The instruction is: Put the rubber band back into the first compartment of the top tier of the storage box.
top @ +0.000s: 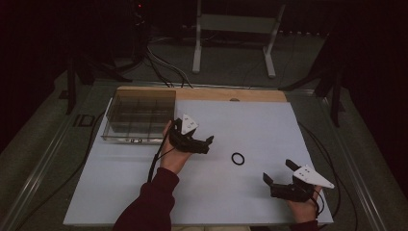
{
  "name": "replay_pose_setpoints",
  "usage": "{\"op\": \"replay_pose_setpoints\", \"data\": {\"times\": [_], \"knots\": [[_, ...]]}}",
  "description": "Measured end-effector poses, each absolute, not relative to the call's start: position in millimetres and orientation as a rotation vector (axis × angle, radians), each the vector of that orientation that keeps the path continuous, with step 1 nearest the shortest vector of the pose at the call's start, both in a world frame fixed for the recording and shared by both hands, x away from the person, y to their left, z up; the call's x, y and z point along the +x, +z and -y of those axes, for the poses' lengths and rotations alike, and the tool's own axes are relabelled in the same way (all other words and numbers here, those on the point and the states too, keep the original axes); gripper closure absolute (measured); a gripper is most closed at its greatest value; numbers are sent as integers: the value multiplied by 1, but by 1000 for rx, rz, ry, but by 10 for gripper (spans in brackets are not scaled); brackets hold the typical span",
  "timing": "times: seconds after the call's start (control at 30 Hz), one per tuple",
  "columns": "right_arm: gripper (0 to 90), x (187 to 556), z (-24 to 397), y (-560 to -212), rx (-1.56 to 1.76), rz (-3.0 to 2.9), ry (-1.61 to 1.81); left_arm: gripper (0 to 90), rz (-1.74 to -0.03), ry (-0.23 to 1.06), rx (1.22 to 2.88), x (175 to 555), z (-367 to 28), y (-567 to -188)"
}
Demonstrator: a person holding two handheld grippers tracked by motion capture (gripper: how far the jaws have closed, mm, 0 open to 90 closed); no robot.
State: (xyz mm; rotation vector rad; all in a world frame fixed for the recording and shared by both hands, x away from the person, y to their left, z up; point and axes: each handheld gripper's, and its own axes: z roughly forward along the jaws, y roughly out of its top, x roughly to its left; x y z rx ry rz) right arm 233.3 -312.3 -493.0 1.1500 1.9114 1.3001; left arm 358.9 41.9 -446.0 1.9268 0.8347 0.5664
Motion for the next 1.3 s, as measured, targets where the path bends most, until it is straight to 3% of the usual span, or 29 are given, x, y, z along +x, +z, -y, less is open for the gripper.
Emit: {"op": "replay_pose_setpoints", "data": {"times": [0.73,1.3], "knots": [[0,234,313,-493,1146,-1913,1303,10,-826,484,2011,370,5,-479],[0,234,313,-493,1146,-1914,1311,90,-847,371,2108,375,41,-507]]}}
